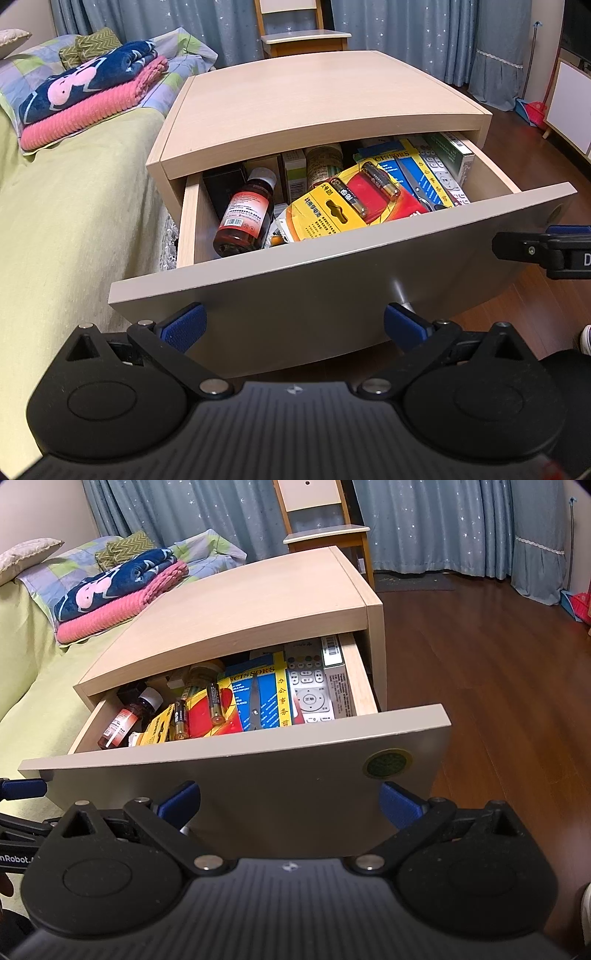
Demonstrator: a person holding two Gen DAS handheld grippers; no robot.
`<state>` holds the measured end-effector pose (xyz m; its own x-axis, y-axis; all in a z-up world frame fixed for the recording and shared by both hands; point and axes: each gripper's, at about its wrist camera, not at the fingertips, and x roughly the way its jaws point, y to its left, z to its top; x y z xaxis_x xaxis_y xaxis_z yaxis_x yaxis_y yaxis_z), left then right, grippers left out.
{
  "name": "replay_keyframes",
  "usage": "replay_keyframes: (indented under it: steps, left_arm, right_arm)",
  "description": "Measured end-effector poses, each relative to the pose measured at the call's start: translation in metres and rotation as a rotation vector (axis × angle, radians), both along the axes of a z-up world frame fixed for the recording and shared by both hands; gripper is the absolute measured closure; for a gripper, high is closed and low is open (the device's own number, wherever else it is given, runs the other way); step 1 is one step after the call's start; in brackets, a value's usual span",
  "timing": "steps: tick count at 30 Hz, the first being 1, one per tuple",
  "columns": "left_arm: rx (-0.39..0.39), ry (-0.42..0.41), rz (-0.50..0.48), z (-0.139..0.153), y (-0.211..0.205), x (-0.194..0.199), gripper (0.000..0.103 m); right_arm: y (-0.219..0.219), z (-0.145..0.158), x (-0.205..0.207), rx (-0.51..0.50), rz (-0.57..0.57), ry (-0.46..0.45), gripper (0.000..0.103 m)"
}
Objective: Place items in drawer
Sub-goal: 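Push the drawer front with the right gripper to slide it shut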
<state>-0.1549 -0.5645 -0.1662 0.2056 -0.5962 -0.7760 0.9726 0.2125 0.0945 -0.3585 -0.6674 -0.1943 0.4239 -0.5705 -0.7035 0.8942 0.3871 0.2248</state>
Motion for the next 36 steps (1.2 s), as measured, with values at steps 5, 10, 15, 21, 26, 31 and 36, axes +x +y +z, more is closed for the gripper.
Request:
replay_keyframes:
  steps: [5, 10, 15, 21, 26, 31, 36]
  left_arm:
    - [0.001, -0.001, 0.0, -0.001, -0.001, 0.0, 0.001]
    - [0.002, 0.002, -0.001, -0.001, -0.002, 0.0, 0.001]
    - [0.0, 0.008, 0.001, 0.0, -0.003, 0.002, 0.001]
    - [0.0, 0.005, 0.001, -0.001, -0.003, 0.001, 0.001]
    - [0.0, 0.004, 0.003, -0.001, -0.006, 0.001, 0.001]
    - [0.002, 0.005, 0.005, -0.002, -0.007, 0.002, 0.001]
    - [-0.001, 0.006, 0.007, -0.002, -0.007, 0.002, 0.001]
  right_arm:
    - [-0.002, 0.0, 0.001, -0.002, 0.002, 0.005, 0.001]
    - [-0.003, -0.001, 0.003, -0.004, 0.003, 0.01, 0.001]
    - [-0.005, -0.001, 0.004, -0.006, 0.005, 0.014, 0.001]
    - [-0.007, -0.001, 0.006, -0.008, 0.007, 0.02, 0.001]
    - [-0.008, -0.002, 0.007, -0.01, 0.008, 0.025, 0.001]
    - [-0.01, -0.002, 0.008, -0.013, 0.01, 0.03, 0.001]
    - [-0.01, -0.002, 0.009, -0.013, 0.011, 0.032, 0.001]
